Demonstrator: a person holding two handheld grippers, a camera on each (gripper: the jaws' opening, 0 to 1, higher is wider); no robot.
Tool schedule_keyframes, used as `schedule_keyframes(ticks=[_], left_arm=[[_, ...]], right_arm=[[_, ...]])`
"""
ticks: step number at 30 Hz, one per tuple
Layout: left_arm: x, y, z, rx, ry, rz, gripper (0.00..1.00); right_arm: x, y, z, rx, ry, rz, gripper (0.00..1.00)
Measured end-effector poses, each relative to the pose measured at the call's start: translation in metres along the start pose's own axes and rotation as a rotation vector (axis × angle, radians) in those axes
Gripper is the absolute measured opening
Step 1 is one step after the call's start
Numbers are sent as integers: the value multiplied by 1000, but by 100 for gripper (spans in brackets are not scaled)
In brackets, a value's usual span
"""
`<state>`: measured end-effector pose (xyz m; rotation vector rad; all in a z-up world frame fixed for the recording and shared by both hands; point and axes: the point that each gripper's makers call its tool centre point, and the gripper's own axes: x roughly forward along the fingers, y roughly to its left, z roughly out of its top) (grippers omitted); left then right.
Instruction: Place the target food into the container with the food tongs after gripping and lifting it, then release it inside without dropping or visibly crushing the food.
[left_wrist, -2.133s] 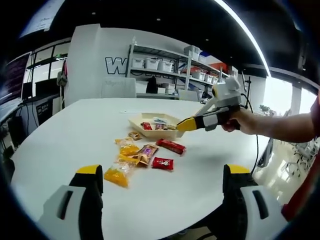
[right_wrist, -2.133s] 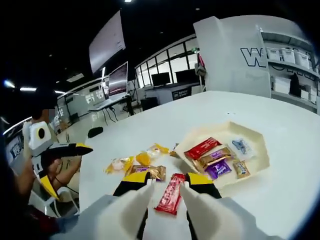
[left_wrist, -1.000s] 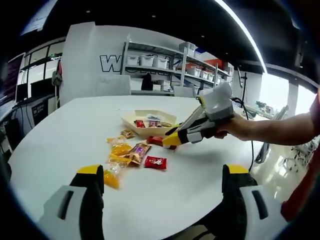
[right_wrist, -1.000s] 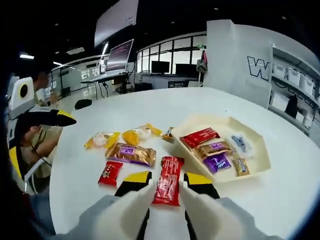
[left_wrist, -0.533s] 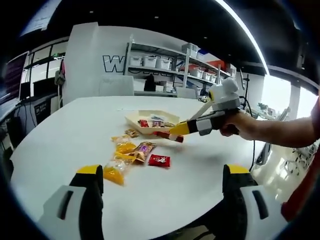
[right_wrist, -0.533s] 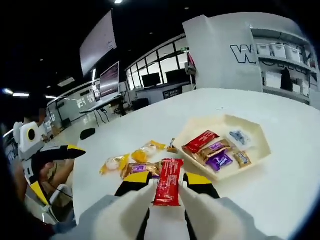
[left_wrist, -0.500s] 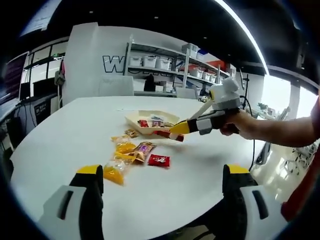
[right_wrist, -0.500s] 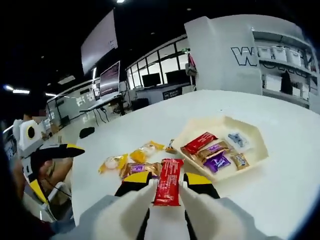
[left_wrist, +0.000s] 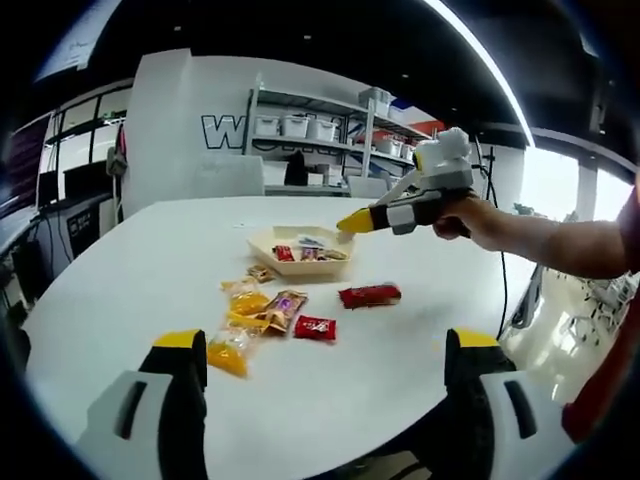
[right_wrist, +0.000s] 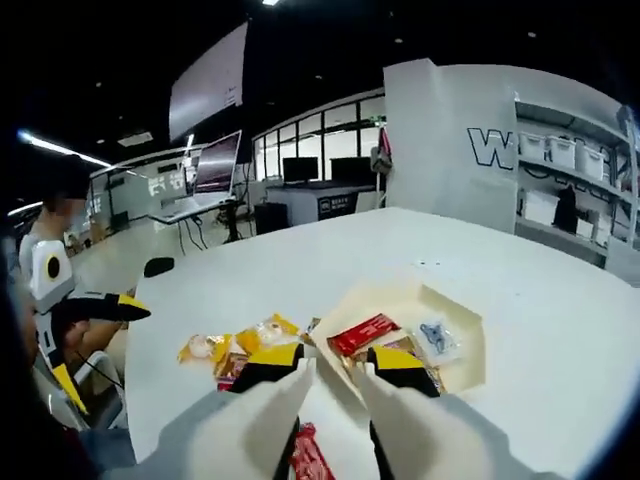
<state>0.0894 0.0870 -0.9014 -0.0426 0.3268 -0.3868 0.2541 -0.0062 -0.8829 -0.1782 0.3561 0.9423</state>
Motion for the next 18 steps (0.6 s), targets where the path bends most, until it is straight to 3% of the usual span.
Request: schedule_keyframes(ticks=[6, 10, 12, 18], left_arm=[[-3, 5, -2, -2, 2, 13, 97], [-5, 3, -4, 0, 7, 6, 97], [-5, 2, -4, -2, 6, 5, 97], [-3, 0, -3, -10, 0, -3, 97]], right_arm=[[0, 4, -16, 31, 20, 19, 20], [-8, 26, -34, 96, 62, 161, 22], [-13, 22, -39, 62, 61, 161, 23], [-23, 30, -59, 64, 103, 217, 24]])
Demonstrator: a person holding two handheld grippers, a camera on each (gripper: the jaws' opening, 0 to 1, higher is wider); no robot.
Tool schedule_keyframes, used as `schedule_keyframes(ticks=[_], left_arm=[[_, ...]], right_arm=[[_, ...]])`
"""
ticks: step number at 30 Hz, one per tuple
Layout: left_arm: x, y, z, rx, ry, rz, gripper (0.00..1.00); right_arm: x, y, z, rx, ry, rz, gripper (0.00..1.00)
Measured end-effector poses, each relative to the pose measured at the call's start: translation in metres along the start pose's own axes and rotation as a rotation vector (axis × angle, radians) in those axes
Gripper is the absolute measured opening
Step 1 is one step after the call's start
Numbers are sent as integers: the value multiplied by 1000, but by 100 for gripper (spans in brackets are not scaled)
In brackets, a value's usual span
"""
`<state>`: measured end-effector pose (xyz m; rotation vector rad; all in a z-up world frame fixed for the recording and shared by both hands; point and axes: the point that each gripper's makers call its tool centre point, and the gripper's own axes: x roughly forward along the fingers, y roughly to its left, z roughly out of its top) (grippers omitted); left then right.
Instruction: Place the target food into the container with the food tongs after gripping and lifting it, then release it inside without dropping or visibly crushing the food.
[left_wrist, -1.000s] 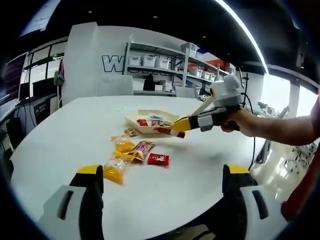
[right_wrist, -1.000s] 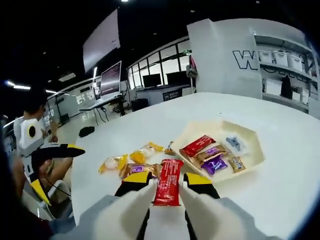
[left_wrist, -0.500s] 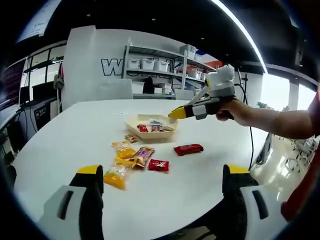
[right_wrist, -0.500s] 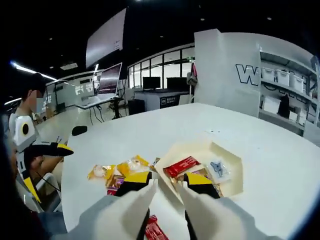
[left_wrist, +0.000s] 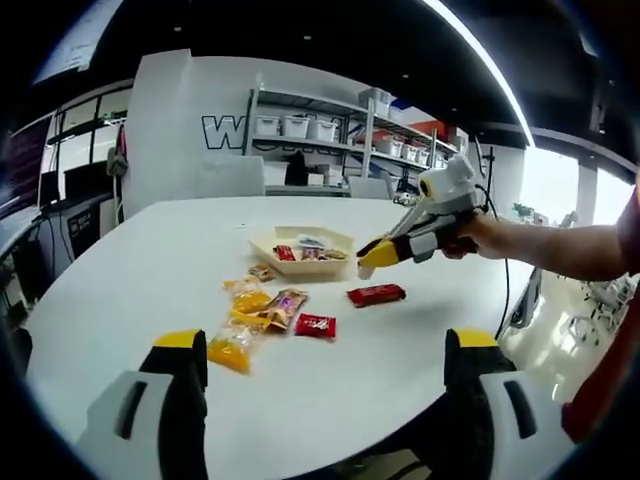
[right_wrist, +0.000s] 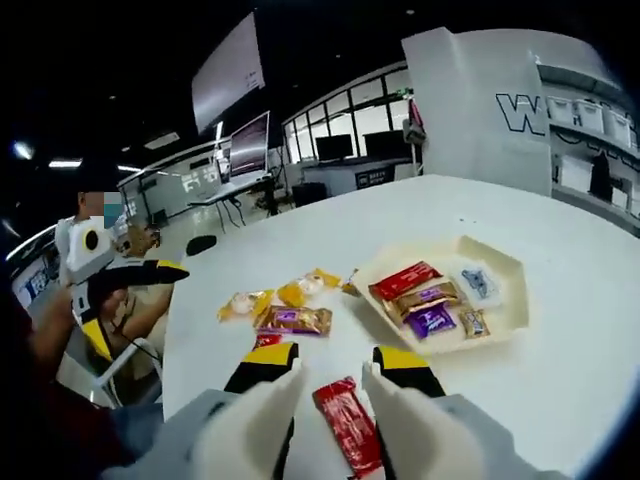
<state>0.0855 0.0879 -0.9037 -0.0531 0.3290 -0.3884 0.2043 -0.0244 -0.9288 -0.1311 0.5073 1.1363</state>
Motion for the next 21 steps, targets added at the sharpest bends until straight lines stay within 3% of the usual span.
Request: schedule_keyframes(ticks=[10, 15, 21], left_arm=[[1, -2, -3, -1, 9, -8, 97], [4, -1, -4, 7, 20, -12, 97], [6, -2, -6, 8, 32, -31, 97]], right_arm=[[4, -8, -23, -75, 80, -36, 25], [6, -4, -33, -62, 90, -31, 25], [5, -7, -31, -39, 69, -64, 23]])
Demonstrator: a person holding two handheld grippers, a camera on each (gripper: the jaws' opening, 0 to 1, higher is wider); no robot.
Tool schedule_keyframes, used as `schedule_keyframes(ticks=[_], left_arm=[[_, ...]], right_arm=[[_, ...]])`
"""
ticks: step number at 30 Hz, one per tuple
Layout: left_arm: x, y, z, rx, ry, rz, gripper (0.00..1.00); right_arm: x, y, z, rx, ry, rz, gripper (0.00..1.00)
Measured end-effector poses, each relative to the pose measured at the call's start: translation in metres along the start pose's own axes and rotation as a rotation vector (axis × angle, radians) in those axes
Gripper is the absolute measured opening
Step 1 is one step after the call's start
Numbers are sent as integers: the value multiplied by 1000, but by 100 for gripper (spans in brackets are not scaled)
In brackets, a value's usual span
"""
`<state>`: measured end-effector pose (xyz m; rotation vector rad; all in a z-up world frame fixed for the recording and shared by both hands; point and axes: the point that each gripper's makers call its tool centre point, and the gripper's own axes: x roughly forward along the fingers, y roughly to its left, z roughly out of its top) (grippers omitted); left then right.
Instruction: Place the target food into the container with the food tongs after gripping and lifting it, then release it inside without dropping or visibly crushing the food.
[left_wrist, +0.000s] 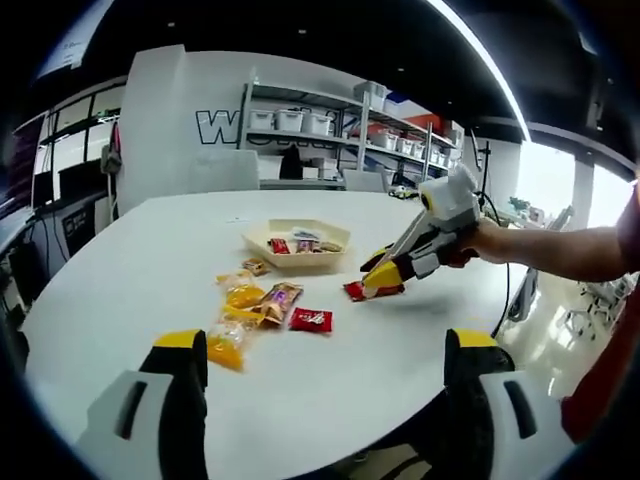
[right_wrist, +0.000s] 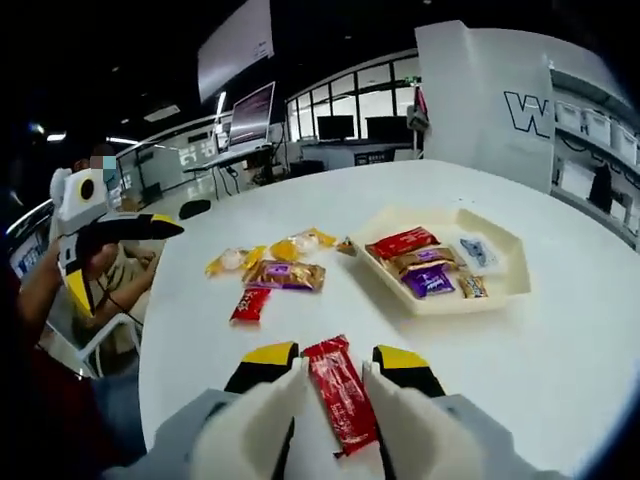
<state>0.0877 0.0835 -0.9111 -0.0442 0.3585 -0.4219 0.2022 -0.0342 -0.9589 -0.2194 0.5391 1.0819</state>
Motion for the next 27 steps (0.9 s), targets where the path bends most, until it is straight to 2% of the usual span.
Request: schedule_keyframes(ticks=[5, 11, 16, 22, 27], left_arm=[[1, -1, 7, 47, 3, -22, 96], [2, 8, 13, 47, -7, -33, 96], [-1, 14, 7, 32, 5, -38, 96], [-3, 16, 13, 10, -16, -52, 96], [-5, 15, 19, -4, -39, -62, 96]], right_arm=[[1, -1, 1, 6, 0, -27, 21], [1, -4, 2, 52, -13, -75, 20], [-7, -8, 17, 121, -91, -99, 20], [-22, -18, 35, 163, -167, -119, 19], [-28, -22, 45, 177, -198, -132, 19]])
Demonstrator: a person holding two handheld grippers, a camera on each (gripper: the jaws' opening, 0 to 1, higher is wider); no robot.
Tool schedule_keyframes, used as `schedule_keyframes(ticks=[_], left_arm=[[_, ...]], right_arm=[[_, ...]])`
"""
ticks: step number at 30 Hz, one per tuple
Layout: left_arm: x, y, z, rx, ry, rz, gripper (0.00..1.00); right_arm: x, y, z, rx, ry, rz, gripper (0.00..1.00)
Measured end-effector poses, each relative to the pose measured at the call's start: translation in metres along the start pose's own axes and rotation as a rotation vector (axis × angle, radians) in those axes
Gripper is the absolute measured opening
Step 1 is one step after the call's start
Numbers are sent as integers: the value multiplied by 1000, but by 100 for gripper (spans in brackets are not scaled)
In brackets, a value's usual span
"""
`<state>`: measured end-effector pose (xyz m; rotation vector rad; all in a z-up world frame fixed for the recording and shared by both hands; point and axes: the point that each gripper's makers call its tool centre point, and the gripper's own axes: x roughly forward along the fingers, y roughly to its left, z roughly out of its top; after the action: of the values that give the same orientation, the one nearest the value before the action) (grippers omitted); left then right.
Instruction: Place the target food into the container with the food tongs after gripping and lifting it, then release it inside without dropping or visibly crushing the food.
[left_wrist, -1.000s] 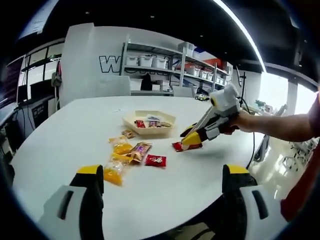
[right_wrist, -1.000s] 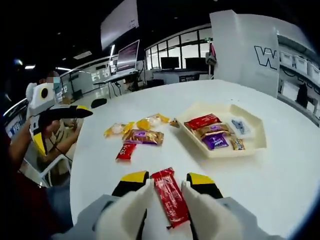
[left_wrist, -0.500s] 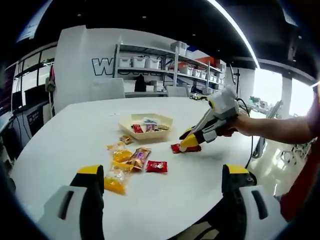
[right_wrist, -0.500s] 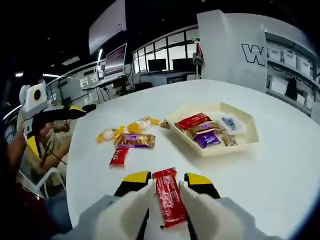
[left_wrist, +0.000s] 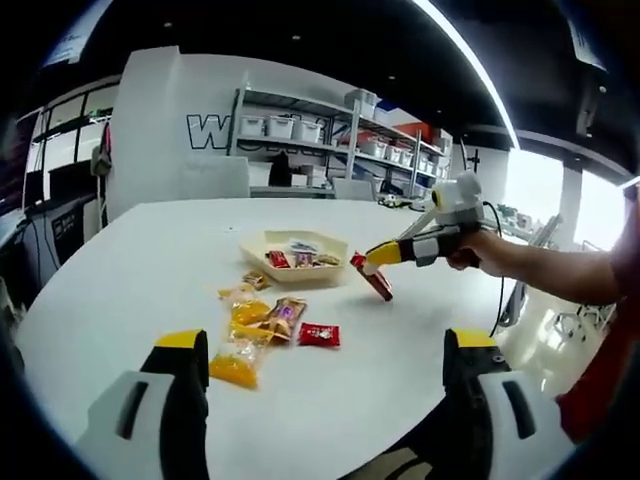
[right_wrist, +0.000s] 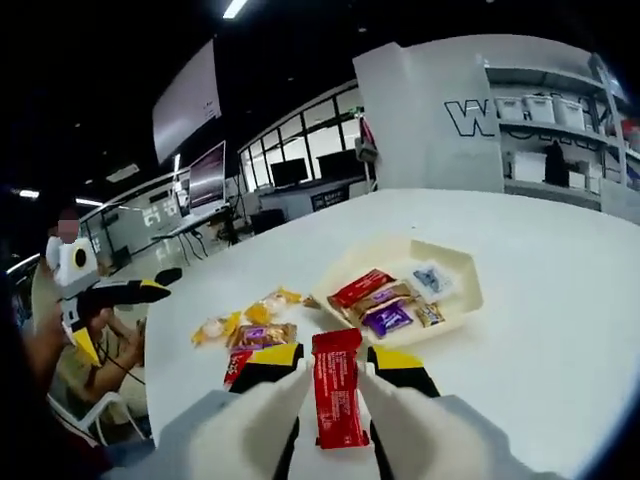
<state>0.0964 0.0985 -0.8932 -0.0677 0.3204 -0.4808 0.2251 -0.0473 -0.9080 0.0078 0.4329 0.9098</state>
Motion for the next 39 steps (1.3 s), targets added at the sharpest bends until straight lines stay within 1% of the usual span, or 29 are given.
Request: schedule_keyframes(ticks=[6, 9, 10, 14, 16, 21, 26, 32, 39], left_arm=[[-2, 1, -1, 8, 3, 6, 96], [-2, 2, 1, 6, 1, 8, 96], [-2, 3, 2, 7, 0, 9, 96], [-3, 4, 7, 20, -2, 17, 95], [-5, 5, 10, 19, -7, 18, 95], [-9, 9, 10, 28, -2, 35, 96], [-12, 12, 16, 20, -17, 44, 95], [-11, 9, 21, 32, -21, 38, 95], [-12, 9, 20, 34, -18, 40, 95]], right_arm=[[1, -3, 23, 3, -46, -4, 19], [12, -10, 44, -13, -61, -11, 19], [17, -13, 55, -24, -72, -14, 19], [37, -19, 86, -31, -84, -19, 19], [42, -21, 97, -55, -90, -30, 19], [53, -26, 121, -55, -101, -32, 19], [61, -29, 132, -61, -95, -26, 20], [67, -35, 133, -68, -79, -37, 20], [64, -35, 136, -54, -88, -37, 21]])
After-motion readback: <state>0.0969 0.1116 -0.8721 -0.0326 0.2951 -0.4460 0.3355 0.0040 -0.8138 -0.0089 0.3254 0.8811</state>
